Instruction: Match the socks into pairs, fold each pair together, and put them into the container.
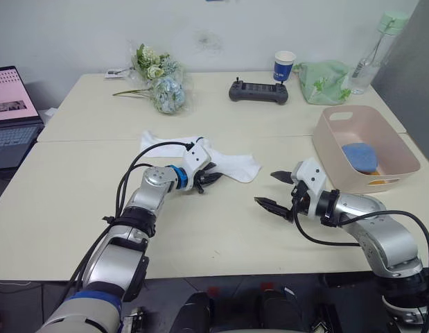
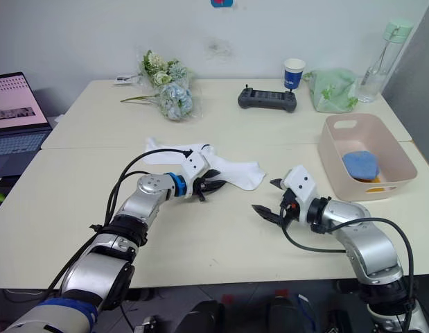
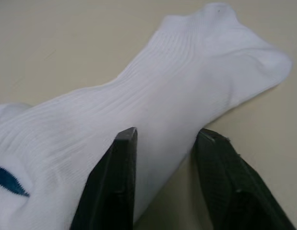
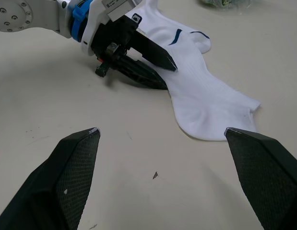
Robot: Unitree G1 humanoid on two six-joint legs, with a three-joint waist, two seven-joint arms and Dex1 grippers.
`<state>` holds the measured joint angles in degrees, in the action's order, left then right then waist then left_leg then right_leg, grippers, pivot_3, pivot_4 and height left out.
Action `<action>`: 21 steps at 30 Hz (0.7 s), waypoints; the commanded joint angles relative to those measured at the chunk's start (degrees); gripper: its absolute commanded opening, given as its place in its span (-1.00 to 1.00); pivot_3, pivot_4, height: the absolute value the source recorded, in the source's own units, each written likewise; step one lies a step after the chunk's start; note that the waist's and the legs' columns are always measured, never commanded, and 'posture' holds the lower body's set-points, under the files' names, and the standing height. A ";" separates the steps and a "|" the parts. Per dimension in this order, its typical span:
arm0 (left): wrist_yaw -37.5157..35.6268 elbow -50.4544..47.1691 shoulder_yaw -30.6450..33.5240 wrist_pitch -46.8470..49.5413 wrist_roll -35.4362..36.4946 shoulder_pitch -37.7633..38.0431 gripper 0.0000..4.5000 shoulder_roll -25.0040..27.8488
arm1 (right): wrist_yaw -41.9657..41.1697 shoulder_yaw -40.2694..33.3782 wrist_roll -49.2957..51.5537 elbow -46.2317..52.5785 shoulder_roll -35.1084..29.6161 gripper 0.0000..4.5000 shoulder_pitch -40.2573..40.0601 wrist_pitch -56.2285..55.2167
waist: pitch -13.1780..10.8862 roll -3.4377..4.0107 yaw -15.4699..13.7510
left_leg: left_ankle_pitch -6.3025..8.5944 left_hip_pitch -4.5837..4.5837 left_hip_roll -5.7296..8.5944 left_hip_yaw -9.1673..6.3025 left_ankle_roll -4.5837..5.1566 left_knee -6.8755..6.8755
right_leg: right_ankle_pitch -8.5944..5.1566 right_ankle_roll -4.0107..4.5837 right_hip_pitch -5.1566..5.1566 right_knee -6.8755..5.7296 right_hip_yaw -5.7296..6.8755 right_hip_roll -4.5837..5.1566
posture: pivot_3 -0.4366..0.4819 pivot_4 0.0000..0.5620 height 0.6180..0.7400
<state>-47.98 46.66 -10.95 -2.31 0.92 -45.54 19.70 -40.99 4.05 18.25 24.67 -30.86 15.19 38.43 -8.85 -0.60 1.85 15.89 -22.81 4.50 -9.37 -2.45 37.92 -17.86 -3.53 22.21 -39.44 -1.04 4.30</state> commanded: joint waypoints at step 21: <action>-1.56 -71.76 -1.53 56.22 17.06 30.61 -0.43 8.63 | -0.74 -4.88 -0.67 -7.23 -4.70 1.00 -0.72 -5.08 | 0.00 0.02 -0.02 | 0.01 0.03 -0.10 0.04 0.01 -0.06 | 0.00 0.00 0.01 -0.01 -0.11 -0.06 | -0.05 -0.47 1.00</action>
<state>-49.44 -22.53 -14.15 53.14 16.07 -15.19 27.62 -41.23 -0.67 17.41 17.07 -35.12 14.41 34.71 -8.86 -0.58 1.84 15.89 -22.78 4.40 -9.33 -2.44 37.86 -17.86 -3.53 22.22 -39.44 -1.15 4.24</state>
